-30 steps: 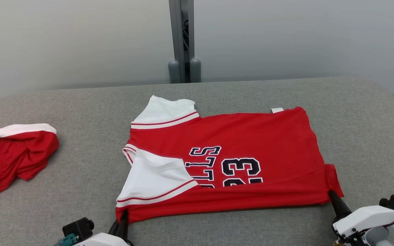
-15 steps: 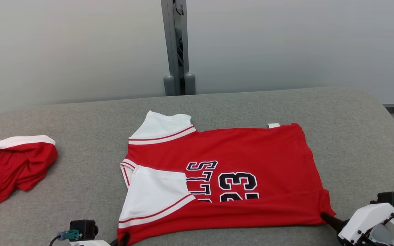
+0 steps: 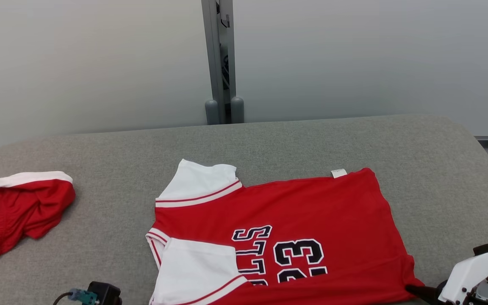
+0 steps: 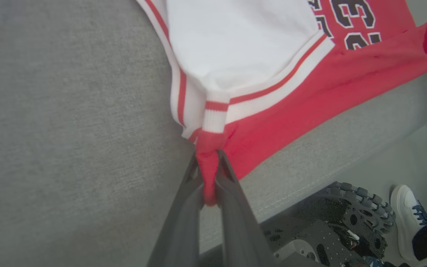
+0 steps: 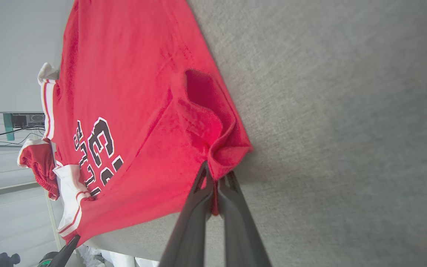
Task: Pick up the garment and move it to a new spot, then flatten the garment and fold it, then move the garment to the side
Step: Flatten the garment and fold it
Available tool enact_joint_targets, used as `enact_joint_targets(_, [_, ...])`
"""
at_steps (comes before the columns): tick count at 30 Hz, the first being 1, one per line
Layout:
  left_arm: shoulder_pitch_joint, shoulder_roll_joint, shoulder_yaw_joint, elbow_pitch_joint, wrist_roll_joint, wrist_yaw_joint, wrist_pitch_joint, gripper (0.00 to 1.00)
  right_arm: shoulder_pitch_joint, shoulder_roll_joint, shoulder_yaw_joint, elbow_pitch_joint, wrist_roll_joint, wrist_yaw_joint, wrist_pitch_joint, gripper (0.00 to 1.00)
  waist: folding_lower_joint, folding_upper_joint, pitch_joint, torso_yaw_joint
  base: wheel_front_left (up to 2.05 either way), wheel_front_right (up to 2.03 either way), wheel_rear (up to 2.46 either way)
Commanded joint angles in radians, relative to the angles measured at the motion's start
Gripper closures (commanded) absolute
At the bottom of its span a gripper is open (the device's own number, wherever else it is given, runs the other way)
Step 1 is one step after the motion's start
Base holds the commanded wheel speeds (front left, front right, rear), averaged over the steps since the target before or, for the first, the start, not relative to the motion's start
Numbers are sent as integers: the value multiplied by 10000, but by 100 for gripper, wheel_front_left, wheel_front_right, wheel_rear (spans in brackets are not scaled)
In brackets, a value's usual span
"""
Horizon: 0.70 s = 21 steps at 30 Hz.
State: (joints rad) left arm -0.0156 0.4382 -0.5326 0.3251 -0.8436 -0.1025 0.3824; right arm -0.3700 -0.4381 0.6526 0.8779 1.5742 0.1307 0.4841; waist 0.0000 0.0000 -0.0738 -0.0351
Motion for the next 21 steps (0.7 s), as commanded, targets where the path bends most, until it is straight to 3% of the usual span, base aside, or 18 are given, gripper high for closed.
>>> enact_joint_targets(1, [320,213,20,-312,-147,111,256,100,-63,-109,-44,59,84,2,108,100,0,0,11,-15,0,0,0])
enact_joint_targets(5, [892,522,-5,-1450,-417,436,808,100,35,-71,-56,195,187,2,278,100,0,0,46,-33,0,0,0])
enact_joint_targets(10, [1195,506,-102,-1955,-466,685,944,100,147,76,-108,382,270,3,129,99,0,0,85,-28,0,0,0])
enact_joint_targets(11, [1237,481,-110,-2039,-471,710,960,100,123,47,-107,425,191,2,-33,52,0,0,92,-27,0,0,0])
enact_joint_targets(12, [1297,453,-139,-2089,-500,744,992,70,137,50,-96,686,155,0,-68,0,0,0,98,-24,0,0,0])
enact_joint_targets(14, [1361,510,-209,-2158,-457,746,1040,0,11,126,-78,977,115,-1,-125,0,0,0,108,-26,0,0,0])
enact_joint_targets(21, [1408,685,-153,-2392,-503,846,1144,0,-428,178,-127,1677,3,-34,-428,0,0,0,146,-30,0,0,0])
